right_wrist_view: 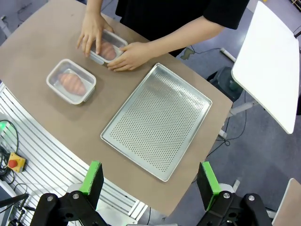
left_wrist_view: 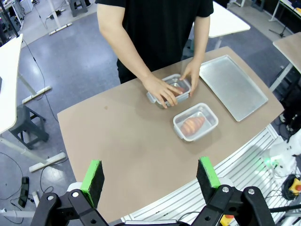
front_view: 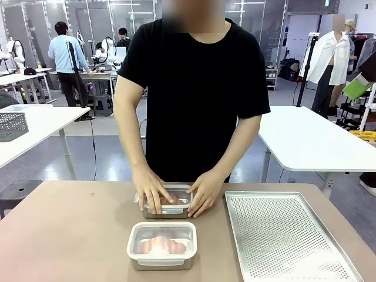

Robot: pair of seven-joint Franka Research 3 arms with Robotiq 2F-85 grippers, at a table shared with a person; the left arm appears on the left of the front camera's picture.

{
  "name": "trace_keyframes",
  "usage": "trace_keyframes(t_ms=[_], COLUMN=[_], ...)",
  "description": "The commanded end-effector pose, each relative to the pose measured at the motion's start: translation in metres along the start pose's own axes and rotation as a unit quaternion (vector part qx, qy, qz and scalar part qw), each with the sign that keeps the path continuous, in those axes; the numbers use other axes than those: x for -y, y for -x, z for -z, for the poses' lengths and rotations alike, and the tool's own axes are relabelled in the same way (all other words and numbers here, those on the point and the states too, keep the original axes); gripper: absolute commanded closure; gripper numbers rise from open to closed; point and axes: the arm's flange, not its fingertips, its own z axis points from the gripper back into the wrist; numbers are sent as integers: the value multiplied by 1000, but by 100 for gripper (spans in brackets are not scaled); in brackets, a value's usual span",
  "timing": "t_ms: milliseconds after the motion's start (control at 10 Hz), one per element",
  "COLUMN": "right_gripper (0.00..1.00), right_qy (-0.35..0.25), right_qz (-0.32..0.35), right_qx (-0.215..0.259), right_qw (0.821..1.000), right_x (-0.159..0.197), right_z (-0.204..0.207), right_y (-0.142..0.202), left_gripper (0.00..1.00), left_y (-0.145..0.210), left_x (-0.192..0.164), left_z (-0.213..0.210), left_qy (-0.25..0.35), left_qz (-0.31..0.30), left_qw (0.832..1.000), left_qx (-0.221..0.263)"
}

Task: Place the bread into the airtight container.
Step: Pick up a Butter Roll and place it into an empty Airtight Container.

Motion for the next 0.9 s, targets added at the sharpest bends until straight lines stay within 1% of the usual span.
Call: trace_keyframes(t_ms=[0, 800], right_gripper=[0, 0], right_qy=[1, 1], right_qz=[-1, -1], right_qx=[-3, -3], right_qw=[1000, 1000], right_x=[1, 1], right_z=[-2, -2], right_y=[2, 2], left_gripper=[0, 0], left_y=[0, 0], left_x=[3, 3], left_z=[-2, -2], left_qy=[2, 2], left_qz=[3, 3], left_qw=[1000, 1000], left_qx=[4, 4])
